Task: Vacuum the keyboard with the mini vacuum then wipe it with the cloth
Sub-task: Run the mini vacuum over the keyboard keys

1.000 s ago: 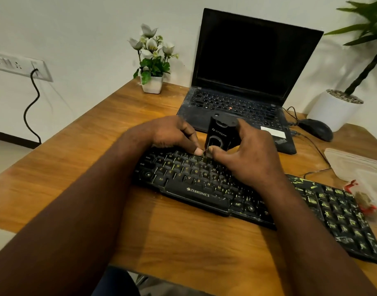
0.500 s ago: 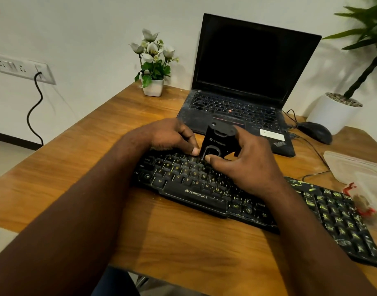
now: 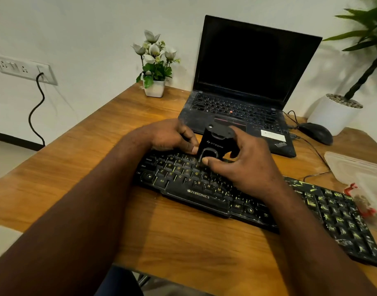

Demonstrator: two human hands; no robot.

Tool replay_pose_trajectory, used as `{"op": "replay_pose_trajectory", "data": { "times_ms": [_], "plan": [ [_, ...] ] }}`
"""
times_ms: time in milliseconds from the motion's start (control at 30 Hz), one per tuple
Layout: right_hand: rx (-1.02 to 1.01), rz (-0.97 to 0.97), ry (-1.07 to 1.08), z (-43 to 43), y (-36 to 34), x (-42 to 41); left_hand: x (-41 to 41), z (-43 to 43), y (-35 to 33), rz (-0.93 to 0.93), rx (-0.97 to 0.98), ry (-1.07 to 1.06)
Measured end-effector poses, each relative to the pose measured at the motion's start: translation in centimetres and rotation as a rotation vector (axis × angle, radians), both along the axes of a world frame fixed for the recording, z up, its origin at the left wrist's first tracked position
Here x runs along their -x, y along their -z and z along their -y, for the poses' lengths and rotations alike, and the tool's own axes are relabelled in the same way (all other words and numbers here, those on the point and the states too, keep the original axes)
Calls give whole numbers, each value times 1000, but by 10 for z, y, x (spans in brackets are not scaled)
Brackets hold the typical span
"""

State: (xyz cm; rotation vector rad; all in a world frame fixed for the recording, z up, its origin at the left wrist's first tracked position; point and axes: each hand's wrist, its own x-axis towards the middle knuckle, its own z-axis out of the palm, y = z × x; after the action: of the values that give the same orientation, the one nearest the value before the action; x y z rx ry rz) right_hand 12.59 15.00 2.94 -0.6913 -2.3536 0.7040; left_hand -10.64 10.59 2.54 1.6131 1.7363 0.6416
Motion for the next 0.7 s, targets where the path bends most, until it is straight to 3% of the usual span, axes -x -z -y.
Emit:
{"op": "replay_pose_trajectory", "data": {
  "times_ms": [300, 533, 700],
  "plan": [
    [96, 117, -40, -16, -11, -20, 10, 6, 2, 161, 0, -49],
    [-92, 93, -97, -2, -5, 1, 13, 7, 8, 269, -49, -23],
    [-209, 89, -60, 3, 0, 13, 16, 9, 11, 498, -103, -46]
  ]
}}
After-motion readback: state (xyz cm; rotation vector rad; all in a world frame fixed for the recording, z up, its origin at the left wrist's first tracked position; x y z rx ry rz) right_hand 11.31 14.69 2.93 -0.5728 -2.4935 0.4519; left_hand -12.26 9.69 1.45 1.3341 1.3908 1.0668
